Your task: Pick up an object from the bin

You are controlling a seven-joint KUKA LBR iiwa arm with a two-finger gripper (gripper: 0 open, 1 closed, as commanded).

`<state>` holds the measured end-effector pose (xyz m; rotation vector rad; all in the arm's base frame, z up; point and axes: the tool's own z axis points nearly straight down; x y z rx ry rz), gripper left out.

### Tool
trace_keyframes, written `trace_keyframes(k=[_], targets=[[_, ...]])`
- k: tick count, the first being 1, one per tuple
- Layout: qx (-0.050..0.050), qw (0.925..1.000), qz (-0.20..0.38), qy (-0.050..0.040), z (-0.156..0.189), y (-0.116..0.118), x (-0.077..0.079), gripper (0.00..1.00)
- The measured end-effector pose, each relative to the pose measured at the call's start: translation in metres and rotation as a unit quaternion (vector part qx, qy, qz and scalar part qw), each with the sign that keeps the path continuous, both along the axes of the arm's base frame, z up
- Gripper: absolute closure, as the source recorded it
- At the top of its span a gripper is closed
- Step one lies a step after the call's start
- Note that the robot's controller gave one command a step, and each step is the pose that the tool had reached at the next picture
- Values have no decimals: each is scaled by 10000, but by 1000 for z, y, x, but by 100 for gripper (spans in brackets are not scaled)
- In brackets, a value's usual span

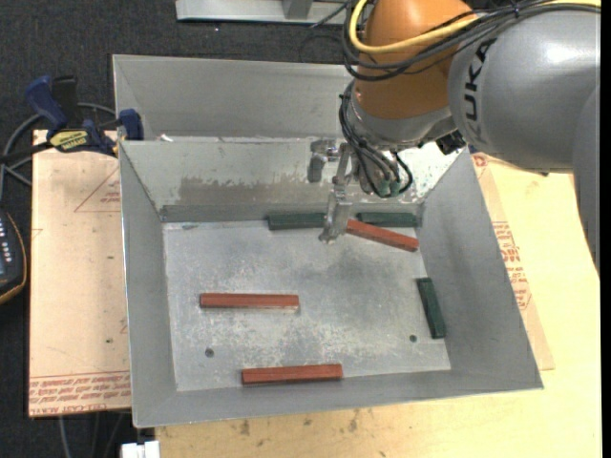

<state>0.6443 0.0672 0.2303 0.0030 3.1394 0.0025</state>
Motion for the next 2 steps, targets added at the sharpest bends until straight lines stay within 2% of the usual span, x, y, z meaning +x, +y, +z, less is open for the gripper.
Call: trace_keyframes(k=[1, 2], targets=[[3, 9964, -849, 2, -163, -12, 4, 0], [7, 9964, -847, -43, -156, -12, 7, 100]])
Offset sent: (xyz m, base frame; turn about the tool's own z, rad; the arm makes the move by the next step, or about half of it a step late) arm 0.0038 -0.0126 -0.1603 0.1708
